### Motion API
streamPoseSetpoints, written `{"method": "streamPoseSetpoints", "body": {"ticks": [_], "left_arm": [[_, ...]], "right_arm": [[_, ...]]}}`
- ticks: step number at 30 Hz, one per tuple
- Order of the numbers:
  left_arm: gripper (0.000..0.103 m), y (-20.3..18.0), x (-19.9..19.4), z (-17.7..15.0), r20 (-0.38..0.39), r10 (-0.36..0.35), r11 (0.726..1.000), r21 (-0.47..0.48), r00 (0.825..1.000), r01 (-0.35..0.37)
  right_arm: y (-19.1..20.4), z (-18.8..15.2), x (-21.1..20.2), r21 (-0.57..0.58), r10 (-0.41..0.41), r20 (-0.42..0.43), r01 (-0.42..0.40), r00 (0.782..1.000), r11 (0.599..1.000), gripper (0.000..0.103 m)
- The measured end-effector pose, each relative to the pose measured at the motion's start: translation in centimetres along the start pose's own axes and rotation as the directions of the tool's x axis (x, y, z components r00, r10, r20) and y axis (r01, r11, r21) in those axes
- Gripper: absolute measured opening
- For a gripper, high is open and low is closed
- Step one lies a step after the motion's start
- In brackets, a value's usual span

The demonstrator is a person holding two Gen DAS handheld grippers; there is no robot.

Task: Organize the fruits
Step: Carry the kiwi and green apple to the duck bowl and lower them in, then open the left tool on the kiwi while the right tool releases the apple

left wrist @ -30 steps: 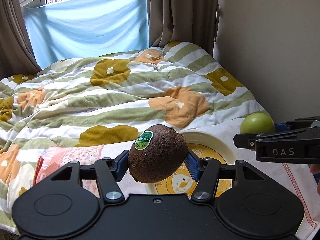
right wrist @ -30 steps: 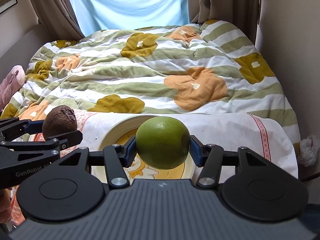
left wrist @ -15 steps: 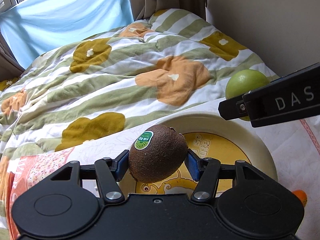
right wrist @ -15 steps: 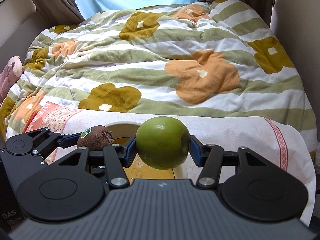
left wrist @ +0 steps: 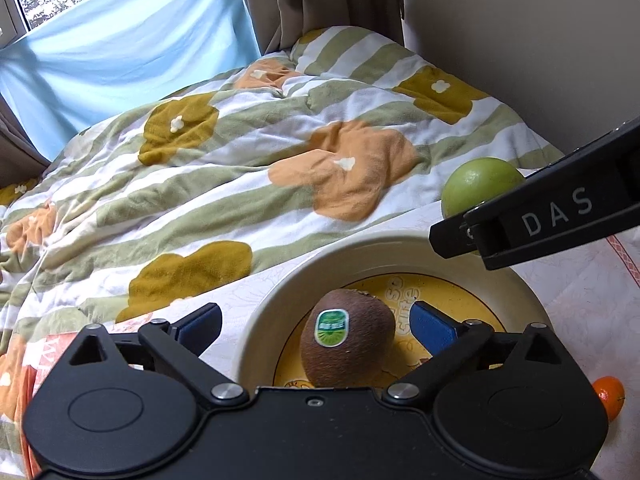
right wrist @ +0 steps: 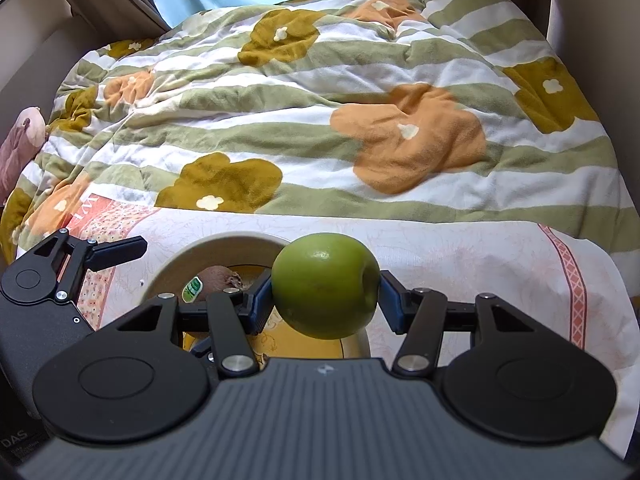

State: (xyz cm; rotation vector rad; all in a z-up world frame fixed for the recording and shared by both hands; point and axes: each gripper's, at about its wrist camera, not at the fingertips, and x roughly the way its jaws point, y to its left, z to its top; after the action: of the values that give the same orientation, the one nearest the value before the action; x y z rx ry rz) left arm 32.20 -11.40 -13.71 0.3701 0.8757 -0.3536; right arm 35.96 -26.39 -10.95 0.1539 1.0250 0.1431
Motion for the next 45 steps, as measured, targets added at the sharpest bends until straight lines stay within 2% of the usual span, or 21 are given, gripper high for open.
{"method": "streamPoseSetpoints", "body": {"ticks": [10,16,30,32,33,35,36,45], "left_arm": [[0.102,1.7,-4.2,-0.9,0.021,-0.013,0.997,-0.074,1.000,0.015],[0.102,2.9,-6.0,-1.9,0.009,-0.011,0.994,-0.111,1.000,0.012],[0.102,4.0,-6.2,-4.2,-0.036,-0.004,0.980,-0.197,0.999,-0.003],[0.102,4.0,-6.2,-4.3,-0.037,-0.002,0.980,-0.200,0.999,-0.006],[0.102,4.0,-6.2,-4.4,-0.037,-0.002,0.979,-0.202,0.999,-0.006],[0.102,4.0,-6.2,-4.4,-0.038,-0.004,0.978,-0.209,0.999,-0.004],[0.102,4.1,-6.3,-4.4,-0.037,-0.005,0.977,-0.213,0.999,-0.003],[0.102,4.8,-7.7,-4.7,-0.018,-0.008,0.972,-0.236,1.000,0.003]], "right_arm": [[1.0,-0.9,-1.8,0.014,0.002,0.021,-0.002,1.000,1.000,0.070],[2.0,-1.2,-1.2,-0.002,0.015,0.026,-0.015,1.000,1.000,0.070],[3.2,-2.7,3.0,-0.096,0.034,-0.009,-0.035,0.999,0.995,0.070],[3.1,-2.7,3.0,-0.093,0.049,0.011,-0.048,0.999,0.995,0.071],[3.1,-2.7,2.8,-0.101,0.048,0.031,-0.045,0.998,0.994,0.073],[3.3,-2.5,2.4,-0.124,0.052,0.048,-0.046,0.997,0.991,0.088],[3.4,-2.5,2.2,-0.126,0.057,0.052,-0.050,0.997,0.991,0.103],[3.6,-3.0,0.0,-0.123,0.041,0.079,-0.031,0.996,0.992,0.103]]}}
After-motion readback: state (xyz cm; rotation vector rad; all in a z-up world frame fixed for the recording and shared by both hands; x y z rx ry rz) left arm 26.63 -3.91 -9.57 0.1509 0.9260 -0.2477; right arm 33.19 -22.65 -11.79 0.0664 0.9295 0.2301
